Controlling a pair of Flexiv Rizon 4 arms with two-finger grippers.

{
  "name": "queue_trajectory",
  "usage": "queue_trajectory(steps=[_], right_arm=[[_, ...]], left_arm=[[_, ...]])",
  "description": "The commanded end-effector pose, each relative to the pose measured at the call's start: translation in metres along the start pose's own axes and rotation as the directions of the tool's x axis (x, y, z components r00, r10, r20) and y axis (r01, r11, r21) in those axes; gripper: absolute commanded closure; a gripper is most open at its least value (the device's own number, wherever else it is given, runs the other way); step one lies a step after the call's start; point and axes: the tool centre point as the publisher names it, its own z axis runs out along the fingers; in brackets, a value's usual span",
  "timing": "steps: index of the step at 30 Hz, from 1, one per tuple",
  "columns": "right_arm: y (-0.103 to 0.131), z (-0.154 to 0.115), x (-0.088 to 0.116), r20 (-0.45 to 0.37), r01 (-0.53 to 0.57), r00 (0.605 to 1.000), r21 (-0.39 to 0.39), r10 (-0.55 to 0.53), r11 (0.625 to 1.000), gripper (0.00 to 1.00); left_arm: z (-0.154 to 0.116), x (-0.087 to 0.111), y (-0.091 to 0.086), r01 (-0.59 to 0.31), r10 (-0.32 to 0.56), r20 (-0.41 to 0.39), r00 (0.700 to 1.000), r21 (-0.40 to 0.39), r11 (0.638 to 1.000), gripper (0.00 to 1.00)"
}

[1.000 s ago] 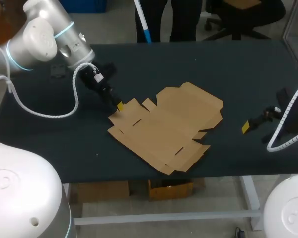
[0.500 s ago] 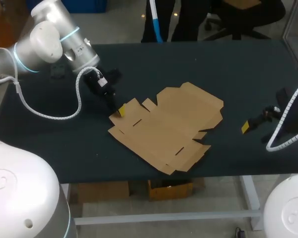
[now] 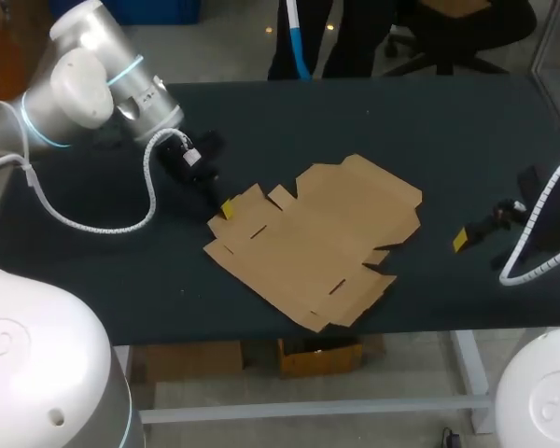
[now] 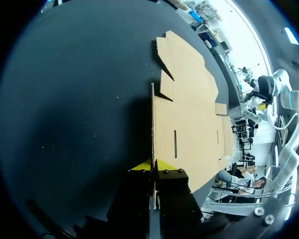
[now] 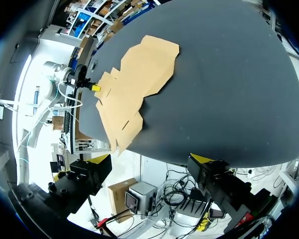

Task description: Assemble the packaging by folding the flat box into shape, placing the metal phone stand inside, and closing the box properly

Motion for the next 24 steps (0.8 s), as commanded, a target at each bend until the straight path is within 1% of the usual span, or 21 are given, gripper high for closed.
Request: queue_trajectory(steps=[1,5,8,12,14,15,16,18,21,24], right_arm=[[0.001,0.000,0.002,0.002,0.001,1.000,0.004,-0.001,1.000,0.00],[0.001,0.001,0.003,0.001,0.003,1.000,0.007,-0.003,1.000,0.00],[0.002,0.002,0.003,0.002,0.004,1.000,0.008,-0.004,1.000,0.00],[0.002,0.002,0.004,0.002,0.005,1.000,0.009,-0.005,1.000,0.00],[0.002,0.002,0.004,0.003,0.006,1.000,0.010,-0.006,1.000,0.00],[0.002,0.002,0.004,0.003,0.006,1.000,0.011,-0.006,1.000,0.00],[0.002,0.002,0.004,0.003,0.005,1.000,0.011,-0.006,1.000,0.00],[0.002,0.002,0.004,0.003,0.005,1.000,0.012,-0.005,1.000,0.00],[0.002,0.002,0.004,0.002,0.007,1.000,0.012,-0.007,1.000,0.00],[0.002,0.002,0.005,0.003,0.008,1.000,0.012,-0.008,1.000,0.00]], left_arm=[[-0.002,0.012,0.021,0.021,-0.023,0.015,1.000,0.117,0.993,1.00],[-0.004,0.016,0.030,0.072,-0.074,0.001,0.997,0.191,0.979,1.00],[-0.003,0.016,0.034,0.110,-0.110,-0.013,0.994,0.222,0.969,1.00],[-0.002,0.016,0.038,0.165,-0.166,-0.018,0.986,0.233,0.958,1.00],[-0.002,0.015,0.039,0.189,-0.187,-0.034,0.982,0.238,0.953,1.00],[-0.002,0.015,0.039,0.216,-0.214,-0.035,0.976,0.244,0.945,1.00],[-0.002,0.014,0.040,0.226,-0.221,-0.049,0.974,0.245,0.943,1.00],[-0.004,0.014,0.041,0.267,-0.263,-0.053,0.963,0.257,0.929,1.00],[-0.005,0.014,0.042,0.303,-0.296,-0.066,0.953,0.274,0.913,1.00],[-0.005,0.015,0.043,0.302,-0.294,-0.071,0.953,0.272,0.914,1.00]])
